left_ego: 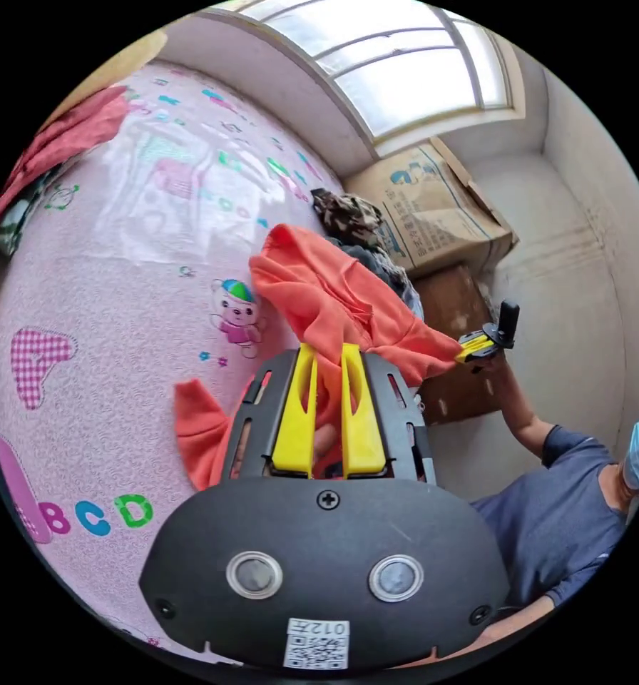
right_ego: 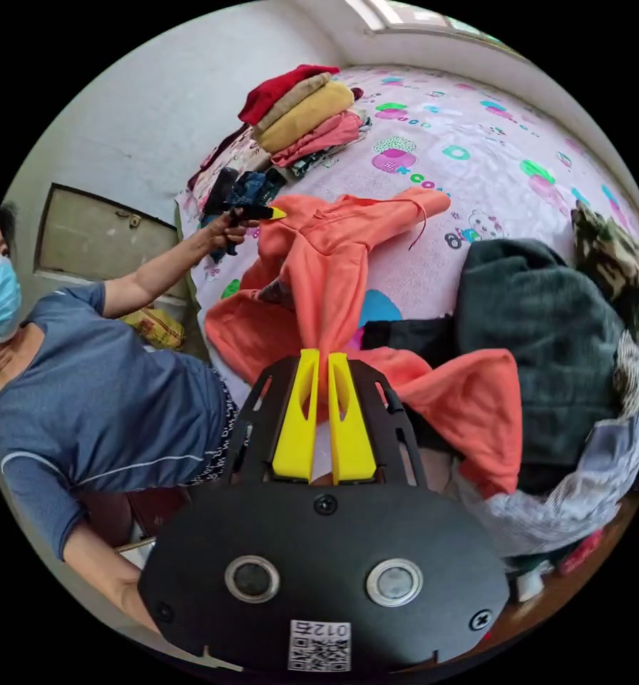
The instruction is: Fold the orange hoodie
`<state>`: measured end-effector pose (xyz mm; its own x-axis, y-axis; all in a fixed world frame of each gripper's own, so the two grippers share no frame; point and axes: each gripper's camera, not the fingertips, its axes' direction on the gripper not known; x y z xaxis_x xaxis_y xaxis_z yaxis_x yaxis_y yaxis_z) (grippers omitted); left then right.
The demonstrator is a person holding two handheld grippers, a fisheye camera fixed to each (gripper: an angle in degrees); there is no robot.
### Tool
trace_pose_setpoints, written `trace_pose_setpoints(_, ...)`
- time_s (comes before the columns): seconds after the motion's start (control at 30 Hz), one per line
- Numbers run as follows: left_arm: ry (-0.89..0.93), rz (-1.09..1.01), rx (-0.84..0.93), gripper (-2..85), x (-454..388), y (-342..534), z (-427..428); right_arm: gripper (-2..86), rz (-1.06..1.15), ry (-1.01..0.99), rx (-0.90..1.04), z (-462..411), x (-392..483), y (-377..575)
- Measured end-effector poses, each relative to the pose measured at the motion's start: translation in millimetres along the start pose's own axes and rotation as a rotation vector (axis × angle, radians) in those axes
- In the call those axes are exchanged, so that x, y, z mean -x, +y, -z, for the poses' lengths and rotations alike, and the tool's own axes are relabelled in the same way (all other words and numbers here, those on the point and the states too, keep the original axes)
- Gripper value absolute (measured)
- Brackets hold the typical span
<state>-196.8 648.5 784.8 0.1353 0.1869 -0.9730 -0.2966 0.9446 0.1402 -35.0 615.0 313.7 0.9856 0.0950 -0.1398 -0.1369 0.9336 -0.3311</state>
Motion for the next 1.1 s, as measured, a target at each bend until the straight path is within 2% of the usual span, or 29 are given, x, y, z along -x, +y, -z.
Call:
trace_pose_setpoints(0.07, 0.03, -0.088, 0.169, 5.1, -45.8, -4.5, -41.5, 1.4, -0.1, -0.029, -0.003, -9.0, -3.3, 90.3)
trace_pose_setpoints(0.13, 0.022, -0.194, 0.448, 5.5, -101.5, 15.4, -111.4, 1.3, -0.297, -0.027, 0.019, -51.6, -25.9, 207.8)
trace_pose_setpoints(0.2, -0.047, -0.269, 0.553, 5.9, -132.3, 39.8, -147.8, 1.3, -0.447, -0.109, -0.035, -91.4, -51.6, 289.5)
trace_pose_setpoints(0.3, -0.107, -0.398, 0.562, 6.9, -170.9, 66.4, -166.1, 1.3, -0.637, -0.241, -0.159, -154.7, -81.5, 397.8)
trace_pose_setpoints(0.4, -0.332, -0.563, 0.463, 8.5, -207.2, 67.9, -151.2, 1.3, -0.716, -0.259, -0.23, -188.5, -92.7, 460.3)
trace_pose_setpoints(0.5, -0.404, -0.699, 0.442, 9.9, -238.2, 55.1, -154.8, 1.3, -0.713, -0.267, -0.282, -193.8, -105.6, 487.8)
trace_pose_setpoints(0.57, -0.491, -0.844, 0.511, 10.5, -261.7, 50.3, -182.0, 1.3, -0.696, -0.256, -0.255, -194.4, -115.4, 491.8)
trace_pose_setpoints(0.63, -0.534, -1.047, 0.658, 11.3, -290.6, 49.0, -235.4, 1.3, -0.675, -0.243, -0.202, -195.4, -129.8, 494.0)
trace_pose_setpoints(0.73, -0.489, -1.279, 0.83, 12.0, -324.4, 51.6, -298.1, 1.3, -0.673, -0.248, -0.181, -192.0, -149.7, 502.8)
trace_pose_setpoints(0.83, -0.439, -1.42, 0.954, 12.3, -347.7, 44.4, -344.8, 1.3, -0.69, -0.274, -0.189, -187.8, -170.8, 517.6)
trace_pose_setpoints(1.1, -0.196, -1.551, 1.205, 11.4, -384.4, 10.1, -424.3, 1.4, -0.755, -0.336, -0.215, -175.1, -228.5, 549.0)
